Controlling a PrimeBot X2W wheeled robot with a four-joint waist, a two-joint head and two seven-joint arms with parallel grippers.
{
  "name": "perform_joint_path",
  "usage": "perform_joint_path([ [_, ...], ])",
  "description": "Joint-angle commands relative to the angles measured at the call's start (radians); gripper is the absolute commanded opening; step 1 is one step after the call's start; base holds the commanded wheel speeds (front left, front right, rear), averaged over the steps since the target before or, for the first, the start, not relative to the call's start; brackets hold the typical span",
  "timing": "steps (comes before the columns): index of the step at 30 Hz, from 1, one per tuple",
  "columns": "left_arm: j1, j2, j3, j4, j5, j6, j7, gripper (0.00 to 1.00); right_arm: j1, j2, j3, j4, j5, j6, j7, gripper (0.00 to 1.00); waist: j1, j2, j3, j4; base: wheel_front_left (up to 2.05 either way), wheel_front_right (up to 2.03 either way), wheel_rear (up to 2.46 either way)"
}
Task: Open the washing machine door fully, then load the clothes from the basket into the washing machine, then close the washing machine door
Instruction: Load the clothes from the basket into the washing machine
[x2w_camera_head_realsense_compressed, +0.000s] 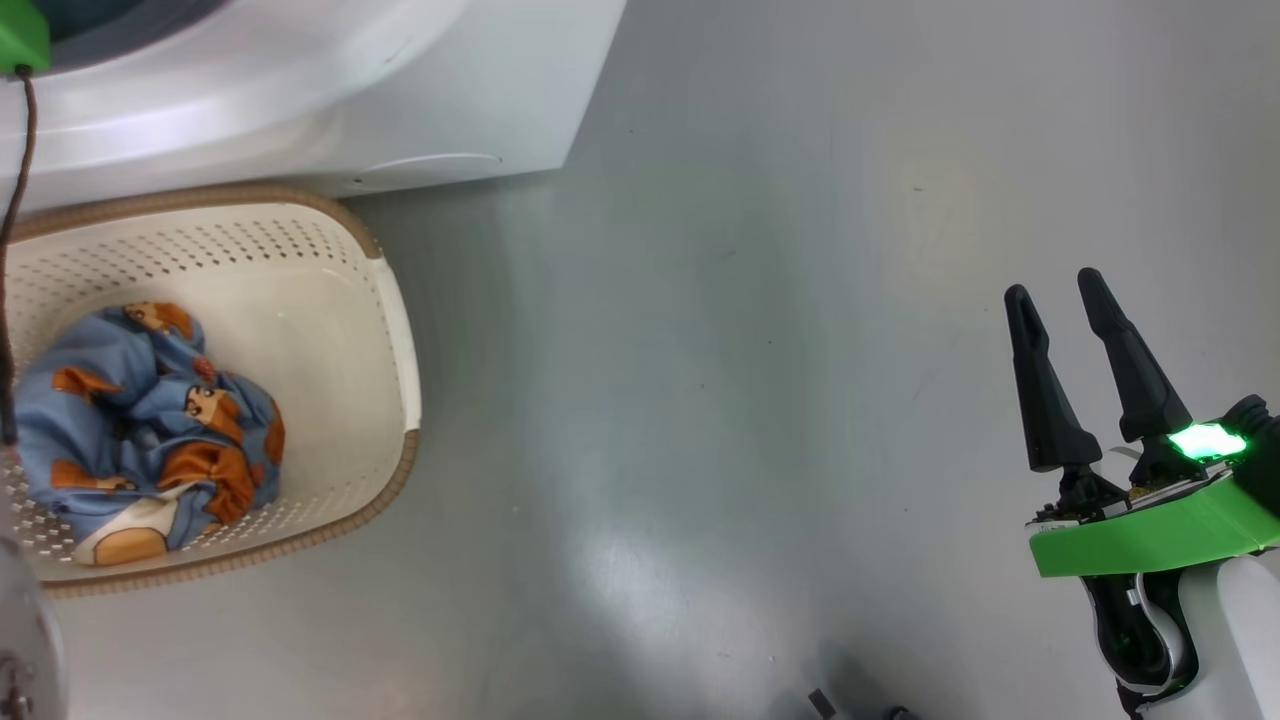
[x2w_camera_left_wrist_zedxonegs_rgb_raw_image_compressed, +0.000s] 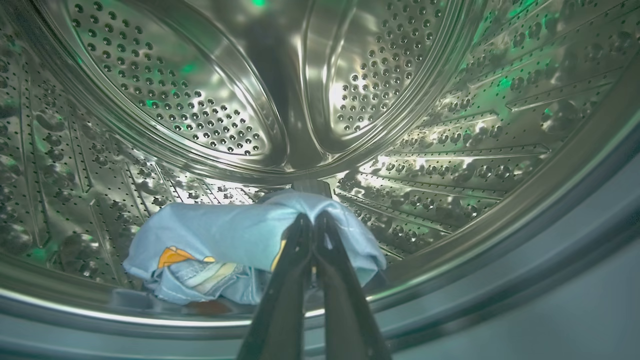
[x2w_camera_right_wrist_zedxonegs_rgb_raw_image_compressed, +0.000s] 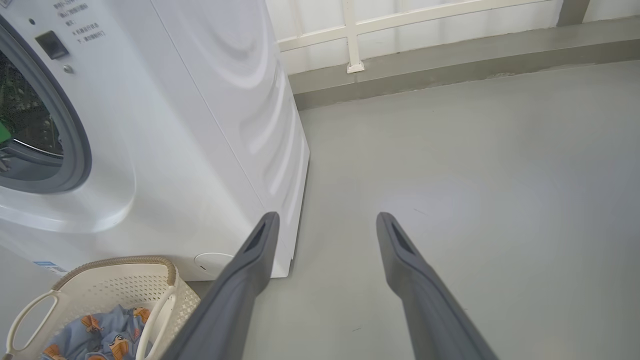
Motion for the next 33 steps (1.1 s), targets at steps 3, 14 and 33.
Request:
perform_joint_path([
  [3, 0.047, 0.023, 0.025, -0.058, -0.02, 0.007, -0.005, 1.0, 0.024, -0.018, 0.017, -0.019, 0.0, 0.003, -0.005, 1.0, 0.0, -0.0001, -0.02, 0.017, 0.0, 0.0, 0.0],
  [14, 0.244, -0.033, 0.075, -0.201, -0.052, -0.005, -0.005, 1.0, 0.054, -0.059, 0.014, -0.013, -0.009, 0.003, -0.005, 1.0, 0.0, -0.0001, -0.098, 0.066, 0.0, 0.0, 0.0],
  [33, 0.723, -0.132, 0.152, -0.504, -0.018, -0.05, -0.005, 1.0, 0.233, -0.136, -0.008, 0.01, -0.015, 0.003, -0.005, 1.0, 0.0, -0.0001, -0.325, 0.162, 0.0, 0.0, 0.0],
])
